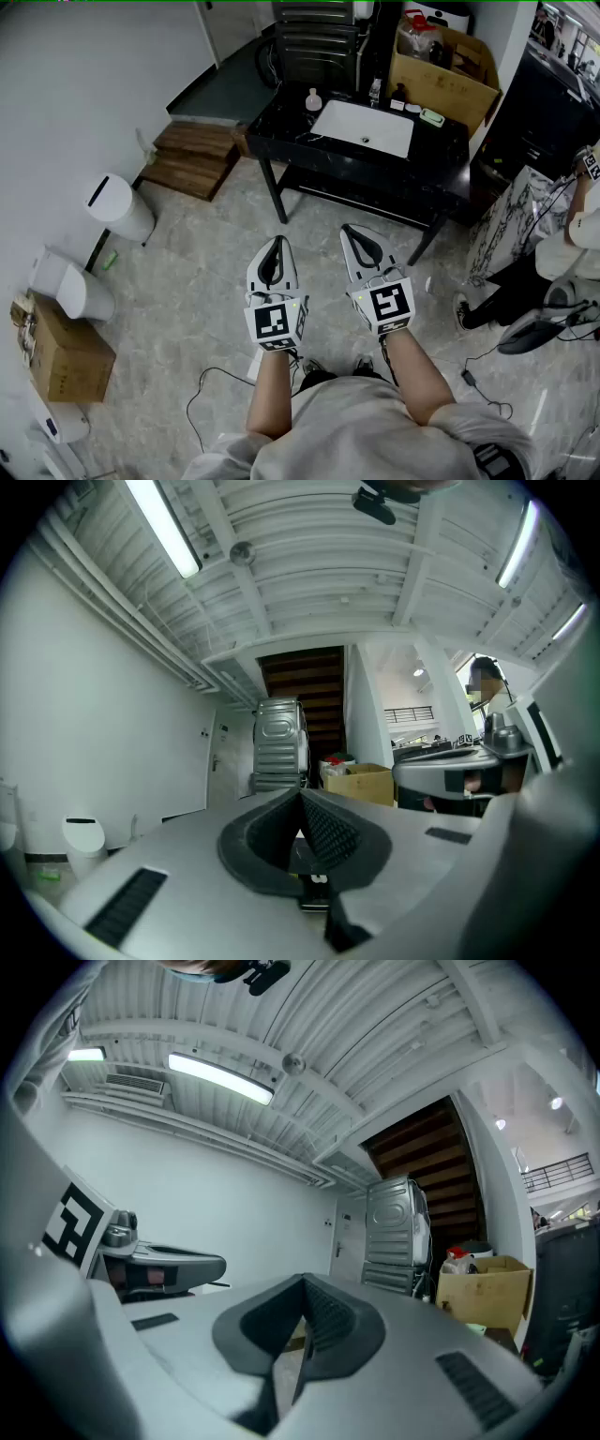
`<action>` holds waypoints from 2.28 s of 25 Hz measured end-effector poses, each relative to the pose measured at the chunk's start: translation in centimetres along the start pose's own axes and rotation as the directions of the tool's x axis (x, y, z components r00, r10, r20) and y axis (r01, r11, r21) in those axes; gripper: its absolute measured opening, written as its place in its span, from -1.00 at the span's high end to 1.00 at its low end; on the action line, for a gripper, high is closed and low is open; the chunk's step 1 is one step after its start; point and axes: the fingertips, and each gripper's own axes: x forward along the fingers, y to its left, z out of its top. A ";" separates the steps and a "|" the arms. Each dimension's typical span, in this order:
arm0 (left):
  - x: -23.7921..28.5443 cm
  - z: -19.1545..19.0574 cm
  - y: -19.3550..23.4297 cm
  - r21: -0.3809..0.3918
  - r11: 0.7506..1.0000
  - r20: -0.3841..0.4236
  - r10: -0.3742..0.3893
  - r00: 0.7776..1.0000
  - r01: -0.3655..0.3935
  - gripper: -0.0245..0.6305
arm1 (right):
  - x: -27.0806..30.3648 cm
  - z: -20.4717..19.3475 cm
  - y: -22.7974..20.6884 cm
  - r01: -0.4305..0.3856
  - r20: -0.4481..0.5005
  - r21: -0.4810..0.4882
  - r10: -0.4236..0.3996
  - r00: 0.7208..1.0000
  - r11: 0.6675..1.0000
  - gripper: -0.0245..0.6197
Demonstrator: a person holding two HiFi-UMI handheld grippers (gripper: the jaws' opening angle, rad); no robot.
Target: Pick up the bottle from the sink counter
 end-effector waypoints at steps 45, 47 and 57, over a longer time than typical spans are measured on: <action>26.2 -8.4 13.1 -0.053 0.998 -0.196 -0.044 0.980 0.034 0.88 | 31.1 -7.9 -9.2 -0.094 -0.026 0.129 0.098 0.995 0.987 0.90; 28.4 -9.0 12.3 -0.054 0.997 -0.210 -0.065 0.975 0.054 0.88 | 32.1 -8.6 -11.3 -0.079 -0.028 0.147 0.084 0.996 0.986 0.90; 38.1 -12.1 9.0 -0.066 0.982 -0.272 -0.191 0.943 0.180 0.88 | 35.0 -12.8 -19.5 0.040 -0.086 0.217 -0.021 0.996 0.975 0.90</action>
